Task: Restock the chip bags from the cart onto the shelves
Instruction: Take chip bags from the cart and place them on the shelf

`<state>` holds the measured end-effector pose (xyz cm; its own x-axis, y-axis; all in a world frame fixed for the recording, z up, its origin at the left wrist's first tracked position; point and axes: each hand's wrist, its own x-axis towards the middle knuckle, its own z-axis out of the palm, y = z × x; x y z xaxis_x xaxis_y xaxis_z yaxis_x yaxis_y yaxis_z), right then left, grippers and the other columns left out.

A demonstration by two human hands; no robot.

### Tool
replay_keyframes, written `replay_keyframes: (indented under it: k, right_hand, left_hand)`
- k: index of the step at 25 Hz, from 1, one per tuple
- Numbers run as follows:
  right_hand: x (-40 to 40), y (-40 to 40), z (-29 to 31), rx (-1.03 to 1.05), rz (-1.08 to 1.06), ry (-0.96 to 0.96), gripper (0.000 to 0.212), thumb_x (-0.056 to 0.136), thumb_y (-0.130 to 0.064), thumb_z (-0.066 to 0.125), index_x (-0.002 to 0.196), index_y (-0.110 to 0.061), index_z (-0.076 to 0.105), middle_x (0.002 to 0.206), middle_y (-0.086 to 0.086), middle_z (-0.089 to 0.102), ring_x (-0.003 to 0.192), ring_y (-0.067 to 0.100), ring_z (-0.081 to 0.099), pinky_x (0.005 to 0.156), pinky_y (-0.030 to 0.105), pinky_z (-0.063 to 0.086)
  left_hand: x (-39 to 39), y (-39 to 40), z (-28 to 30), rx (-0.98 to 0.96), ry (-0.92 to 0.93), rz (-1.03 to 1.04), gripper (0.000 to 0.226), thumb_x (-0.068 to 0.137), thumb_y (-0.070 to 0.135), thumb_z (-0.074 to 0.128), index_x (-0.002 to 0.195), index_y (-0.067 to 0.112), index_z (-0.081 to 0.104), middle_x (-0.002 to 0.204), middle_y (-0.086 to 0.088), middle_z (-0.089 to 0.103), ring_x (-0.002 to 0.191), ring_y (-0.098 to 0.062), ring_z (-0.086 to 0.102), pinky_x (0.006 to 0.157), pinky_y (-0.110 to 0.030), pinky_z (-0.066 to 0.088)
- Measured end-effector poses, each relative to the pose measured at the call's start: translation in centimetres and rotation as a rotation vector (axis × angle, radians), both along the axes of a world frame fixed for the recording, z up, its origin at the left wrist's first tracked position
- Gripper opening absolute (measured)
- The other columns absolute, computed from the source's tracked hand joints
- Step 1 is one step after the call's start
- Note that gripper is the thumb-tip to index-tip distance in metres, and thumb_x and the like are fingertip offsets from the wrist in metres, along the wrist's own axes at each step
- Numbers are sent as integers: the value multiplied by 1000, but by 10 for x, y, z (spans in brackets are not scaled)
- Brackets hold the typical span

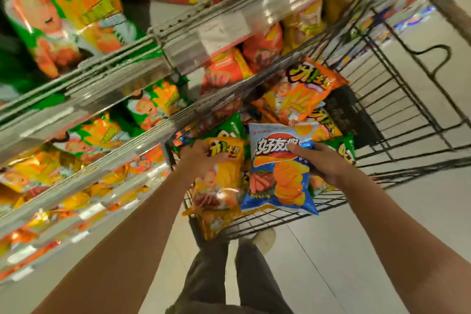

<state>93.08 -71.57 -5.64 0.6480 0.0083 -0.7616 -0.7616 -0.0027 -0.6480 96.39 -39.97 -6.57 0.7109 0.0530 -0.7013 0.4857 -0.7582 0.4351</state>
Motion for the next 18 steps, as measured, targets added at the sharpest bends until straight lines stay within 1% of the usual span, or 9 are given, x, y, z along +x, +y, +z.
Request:
replay_keyframes:
  k: [2, 3, 5, 6, 8, 10, 13, 15, 18]
  right_hand:
    - [3, 19, -15, -51, 51, 62, 44, 88, -38, 74, 120, -9, 65, 93, 10, 77, 77, 23, 73, 61, 31, 56]
    - [3, 28, -21, -70, 35, 83, 42, 87, -40, 74, 119, -15, 65, 93, 6, 77, 77, 22, 73, 58, 29, 55]
    - [-2, 41, -30, -3, -74, 88, 41, 82, -40, 79, 118, -25, 64, 93, -2, 79, 78, 19, 77, 55, 28, 57]
    - [-6, 44, -32, 64, -120, 81, 45, 79, -39, 82, 120, -30, 63, 97, -4, 80, 82, 18, 77, 58, 29, 60]
    - [-18, 43, -32, 145, -139, 80, 62, 69, -41, 89, 124, -36, 61, 109, -3, 77, 96, 21, 76, 68, 34, 62]
    - [-33, 37, -32, 182, -104, 87, 80, 60, -37, 93, 131, -33, 56, 118, 0, 75, 106, 25, 73, 79, 41, 62]
    - [-52, 35, -31, 274, -10, 78, 78, 73, -13, 87, 140, -22, 49, 129, 11, 68, 117, 34, 66, 98, 53, 53]
    - [-59, 38, -25, 268, 37, 19, 76, 75, -2, 83, 141, -18, 49, 129, 15, 68, 118, 37, 65, 98, 55, 53]
    - [-62, 33, -12, 209, 51, -109, 71, 70, -8, 83, 134, -20, 55, 122, 11, 72, 114, 35, 68, 89, 48, 59]
  left_hand:
    - [-5, 3, -7, -96, -27, 103, 69, 90, 58, 64, 145, 21, 43, 147, -12, 40, 116, -27, 58, 69, -31, 62]
    - [-8, 5, -10, -154, -71, 157, 62, 93, 55, 61, 144, 22, 44, 146, -11, 41, 112, -23, 60, 71, -29, 62]
    - [-20, 7, -16, -258, -111, 228, 63, 93, 54, 61, 144, 24, 40, 143, -6, 48, 121, -26, 58, 96, -44, 56]
    - [-29, 8, -18, -308, -90, 266, 64, 91, 53, 65, 144, 30, 38, 139, 2, 52, 124, -22, 56, 101, -42, 52]
    - [-48, 5, -19, -411, -29, 337, 52, 87, 47, 74, 127, 48, 42, 121, 23, 57, 109, -5, 61, 82, -19, 55]
    - [-60, 4, -21, -467, 40, 353, 47, 84, 40, 80, 114, 49, 44, 109, 27, 56, 93, 8, 58, 65, -8, 47]
    - [-60, 10, -19, -467, 71, 382, 41, 80, 41, 83, 111, 39, 56, 108, 14, 67, 99, -11, 67, 77, -25, 51]
    - [-59, 14, -11, -462, 48, 398, 43, 79, 40, 84, 116, 34, 63, 105, 10, 74, 101, -18, 71, 81, -31, 54]
    - [-73, 16, 14, -454, -75, 443, 28, 79, 39, 83, 102, 46, 68, 87, 18, 77, 80, -4, 75, 68, -27, 57]
